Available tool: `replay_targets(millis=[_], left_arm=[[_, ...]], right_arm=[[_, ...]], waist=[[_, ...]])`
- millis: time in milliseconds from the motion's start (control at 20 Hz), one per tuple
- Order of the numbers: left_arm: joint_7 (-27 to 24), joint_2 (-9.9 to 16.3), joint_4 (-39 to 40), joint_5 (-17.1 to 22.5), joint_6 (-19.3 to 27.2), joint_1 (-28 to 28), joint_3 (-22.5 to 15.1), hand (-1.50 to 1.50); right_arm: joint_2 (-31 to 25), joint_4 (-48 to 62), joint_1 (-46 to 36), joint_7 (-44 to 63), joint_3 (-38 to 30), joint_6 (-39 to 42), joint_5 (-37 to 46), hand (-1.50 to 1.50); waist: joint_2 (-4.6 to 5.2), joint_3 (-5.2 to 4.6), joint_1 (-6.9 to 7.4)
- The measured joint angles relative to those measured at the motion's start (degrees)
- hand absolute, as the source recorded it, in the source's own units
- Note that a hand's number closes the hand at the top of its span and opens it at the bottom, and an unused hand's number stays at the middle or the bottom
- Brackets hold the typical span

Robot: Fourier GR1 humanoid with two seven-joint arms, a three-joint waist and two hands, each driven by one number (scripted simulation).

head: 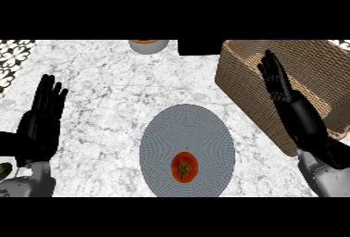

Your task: Pick the tomato from the placemat and place it in the basket

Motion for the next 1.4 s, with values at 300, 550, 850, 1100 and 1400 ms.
replay_targets(millis=[300, 550, 850, 1100, 1400], left_arm=[[3.7, 4.8, 4.0, -1.7, -4.2, -1.9, -1.0, 0.0], [6.5, 6.8, 7.1, -1.6, -7.8, -2.0, -2.8, 0.0], [7.2, 7.6, 11.1, -1.5, -9.6, -2.9, -2.1, 0.0], [6.7, 7.6, 14.0, -1.4, -10.5, -3.8, -1.1, 0.0], [7.1, 8.6, 14.6, -0.9, -10.9, -3.3, 0.2, 0.0]], right_arm=[[5.0, -0.3, -8.2, -4.7, 1.3, 7.1, -5.3, 1.5], [2.7, -3.5, -14.2, -12.1, 13.8, 12.1, 10.1, -1.5], [14.4, -3.7, -9.2, -11.6, 31.9, -0.4, 31.0, -1.5], [21.1, -7.5, -9.3, 7.2, 38.9, 0.2, 42.1, -1.5], [19.9, -11.4, -16.1, 28.2, 37.6, 10.0, 54.5, -1.5]], waist=[[1.96, -0.25, 2.99], [2.02, -0.51, 3.92], [1.65, -0.52, 2.18], [1.27, -0.58, 1.1], [0.29, -0.72, -0.44]])
